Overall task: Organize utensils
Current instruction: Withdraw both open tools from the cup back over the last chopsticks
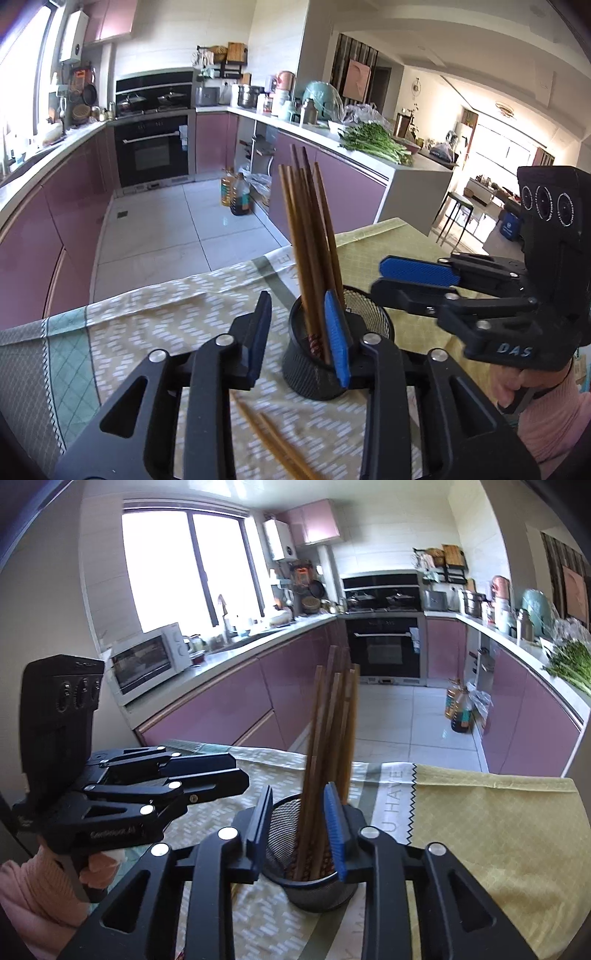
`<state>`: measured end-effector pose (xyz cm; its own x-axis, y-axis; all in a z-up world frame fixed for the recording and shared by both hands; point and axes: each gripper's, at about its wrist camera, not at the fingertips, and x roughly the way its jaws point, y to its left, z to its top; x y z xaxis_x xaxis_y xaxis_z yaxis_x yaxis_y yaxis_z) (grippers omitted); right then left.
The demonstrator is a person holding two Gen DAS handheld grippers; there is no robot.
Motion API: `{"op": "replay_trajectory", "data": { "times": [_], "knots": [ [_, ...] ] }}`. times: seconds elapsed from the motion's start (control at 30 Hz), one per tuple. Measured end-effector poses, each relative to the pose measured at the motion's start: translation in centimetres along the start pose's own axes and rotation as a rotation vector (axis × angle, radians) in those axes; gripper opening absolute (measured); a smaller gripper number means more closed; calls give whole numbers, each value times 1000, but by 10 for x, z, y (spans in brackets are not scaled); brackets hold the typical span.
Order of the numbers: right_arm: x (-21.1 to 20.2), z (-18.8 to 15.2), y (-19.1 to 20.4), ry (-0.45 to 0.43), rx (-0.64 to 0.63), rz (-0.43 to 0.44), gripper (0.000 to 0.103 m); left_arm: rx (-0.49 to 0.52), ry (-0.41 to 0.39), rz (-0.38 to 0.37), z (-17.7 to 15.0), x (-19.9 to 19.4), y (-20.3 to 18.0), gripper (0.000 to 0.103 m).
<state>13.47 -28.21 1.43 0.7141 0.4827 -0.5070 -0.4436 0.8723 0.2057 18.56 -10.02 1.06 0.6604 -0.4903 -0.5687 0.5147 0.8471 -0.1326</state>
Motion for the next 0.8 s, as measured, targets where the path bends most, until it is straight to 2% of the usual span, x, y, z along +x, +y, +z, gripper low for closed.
{"op": "replay_trajectory", "data": {
  "times": [0.1, 0.2, 0.33, 0.57, 0.8],
  "knots": [
    [-10, -10, 18, -2, -55, 42, 38, 1, -25, 15, -19, -21, 8, 35],
    [-11, -27, 38, 33, -109, 82, 45, -6, -7, 41, -45, -34, 15, 40],
    [5, -52, 56, 125, -132, 110, 45, -33, 57, 81, -75, -32, 26, 41],
    [40, -94, 67, 284, -77, 130, 44, -107, 180, 90, -123, -16, 43, 41],
    [50, -114, 74, 330, -51, 110, 36, -84, 237, 82, -137, -2, 34, 41]
  ]
}}
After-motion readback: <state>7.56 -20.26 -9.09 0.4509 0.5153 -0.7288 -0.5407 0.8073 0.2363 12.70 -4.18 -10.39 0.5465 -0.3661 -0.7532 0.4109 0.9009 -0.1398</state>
